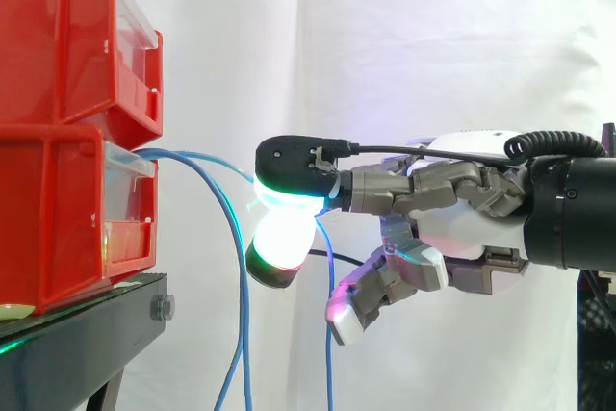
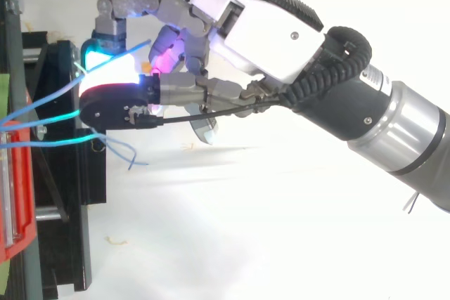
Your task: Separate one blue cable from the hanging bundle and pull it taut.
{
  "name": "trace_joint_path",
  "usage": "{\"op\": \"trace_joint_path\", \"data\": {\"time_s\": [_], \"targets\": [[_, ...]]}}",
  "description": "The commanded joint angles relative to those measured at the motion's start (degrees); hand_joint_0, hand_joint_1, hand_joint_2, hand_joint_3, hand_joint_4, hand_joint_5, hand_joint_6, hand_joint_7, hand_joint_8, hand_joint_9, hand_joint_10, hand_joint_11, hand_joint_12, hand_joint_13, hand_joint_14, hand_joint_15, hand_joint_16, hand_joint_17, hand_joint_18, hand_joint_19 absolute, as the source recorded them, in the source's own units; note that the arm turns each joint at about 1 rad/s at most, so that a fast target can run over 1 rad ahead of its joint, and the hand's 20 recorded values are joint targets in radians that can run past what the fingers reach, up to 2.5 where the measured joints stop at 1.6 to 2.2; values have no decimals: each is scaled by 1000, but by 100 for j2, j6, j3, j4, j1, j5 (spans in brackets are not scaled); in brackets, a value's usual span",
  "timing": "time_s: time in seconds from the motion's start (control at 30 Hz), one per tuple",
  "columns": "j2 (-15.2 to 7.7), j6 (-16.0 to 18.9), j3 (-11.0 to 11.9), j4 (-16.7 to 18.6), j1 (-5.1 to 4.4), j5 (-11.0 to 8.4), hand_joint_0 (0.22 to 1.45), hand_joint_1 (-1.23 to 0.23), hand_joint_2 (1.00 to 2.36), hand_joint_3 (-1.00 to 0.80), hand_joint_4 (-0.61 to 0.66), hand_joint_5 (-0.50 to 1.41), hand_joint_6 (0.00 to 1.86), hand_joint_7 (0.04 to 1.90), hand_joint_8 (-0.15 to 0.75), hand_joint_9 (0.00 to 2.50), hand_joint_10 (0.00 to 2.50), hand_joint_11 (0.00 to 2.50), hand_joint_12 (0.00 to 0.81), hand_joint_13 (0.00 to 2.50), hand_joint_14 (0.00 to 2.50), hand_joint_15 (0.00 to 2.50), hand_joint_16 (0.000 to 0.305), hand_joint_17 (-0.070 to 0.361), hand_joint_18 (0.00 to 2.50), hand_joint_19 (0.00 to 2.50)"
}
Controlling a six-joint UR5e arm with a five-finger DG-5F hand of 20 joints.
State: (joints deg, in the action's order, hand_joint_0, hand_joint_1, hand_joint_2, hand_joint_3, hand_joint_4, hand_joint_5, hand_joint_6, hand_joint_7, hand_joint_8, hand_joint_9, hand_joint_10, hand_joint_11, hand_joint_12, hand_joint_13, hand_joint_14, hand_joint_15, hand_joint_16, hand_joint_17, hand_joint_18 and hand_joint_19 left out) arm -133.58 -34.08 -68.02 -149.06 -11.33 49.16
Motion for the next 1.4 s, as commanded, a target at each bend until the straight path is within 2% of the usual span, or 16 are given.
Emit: {"op": "trace_joint_path", "data": {"time_s": [0.0, 0.27, 0.33, 0.37, 0.43, 0.47, 0.5, 0.57, 0.6, 0.63, 0.73, 0.8, 1.1, 1.27, 1.37], "targets": [[-1, -2, 8, 0, -1, -29, 765, -679, 1015, -303, 16, 152, 503, 1321, 88, 2122, 24, 575, 303, 1362, 18, 658, 42, 95, 842, 748], [-1, -2, -1, 0, -1, -38, 729, -706, 1017, -194, -29, 151, 503, 1346, 143, 2071, 23, 605, 309, 1357, 18, 664, 45, 100, 841, 723], [-1, 6, -1, 0, -1, -38, 678, -781, 1009, -214, 49, 150, 502, 1381, 169, 2086, 24, 585, 334, 1392, 18, 642, 52, 118, 916, 665], [-1, 6, 8, 0, -1, -38, 574, -726, 1006, -258, 113, 148, 502, 1401, 187, 2094, 23, 539, 366, 1413, 16, 611, 66, 149, 1001, 615], [-1, 6, 8, 0, -1, -38, 490, -599, 1005, -398, 127, 148, 502, 1404, 176, 2076, 23, 494, 354, 1404, 16, 600, 67, 151, 977, 610], [-1, -2, -1, 0, -1, -38, 443, -491, 1000, -500, 133, 145, 501, 1408, 170, 2041, 22, 480, 332, 1372, 17, 617, 63, 142, 912, 655], [8, 6, -1, 0, -1, -38, 382, -311, 1000, -500, 134, 149, 502, 1375, 178, 2051, 15, 377, 353, 1400, 14, 569, 71, 159, 979, 593], [-1, -2, 8, 0, -1, -38, 394, -116, 1000, -500, 103, 151, 502, 1374, 171, 2049, 14, 343, 345, 1388, 13, 559, 69, 156, 943, 605], [-1, 6, 8, 0, -1, -38, 454, 8, 1000, -500, 70, 152, 501, 1382, 130, 1990, 13, 315, 322, 1334, 17, 570, 60, 136, 841, 660], [-1, -2, -1, 0, -1, -38, 477, 21, 1000, -500, 60, 151, 501, 1384, 110, 1976, 12, 298, 311, 1311, 17, 581, 58, 130, 816, 678], [-1, 6, 8, 0, -1, -38, 546, -46, 1000, -500, 35, 150, 501, 1365, 38, 1961, 12, 294, 292, 1277, 16, 609, 48, 108, 773, 725], [-1, -2, 8, 0, -1, -38, 591, -170, 1000, -500, 30, 151, 501, 1347, 4, 2058, 14, 349, 285, 1341, 19, 632, 42, 94, 863, 751], [-1, -2, -1, -26, -1, -38, 739, -506, 1000, -500, 30, 155, 502, 1327, 6, 2075, 15, 379, 288, 1354, 19, 645, 36, 81, 962, 751], [-1, -2, -1, -44, -1, -108, 770, -604, 1009, -396, 27, 156, 503, 1329, 14, 2050, 18, 387, 294, 1343, 17, 668, 36, 81, 945, 778], [-1, -2, 8, -44, -1, -152, 774, -634, 1012, -331, 4, 156, 503, 1339, 50, 2008, 15, 394, 297, 1328, 18, 674, 37, 84, 926, 777]]}}
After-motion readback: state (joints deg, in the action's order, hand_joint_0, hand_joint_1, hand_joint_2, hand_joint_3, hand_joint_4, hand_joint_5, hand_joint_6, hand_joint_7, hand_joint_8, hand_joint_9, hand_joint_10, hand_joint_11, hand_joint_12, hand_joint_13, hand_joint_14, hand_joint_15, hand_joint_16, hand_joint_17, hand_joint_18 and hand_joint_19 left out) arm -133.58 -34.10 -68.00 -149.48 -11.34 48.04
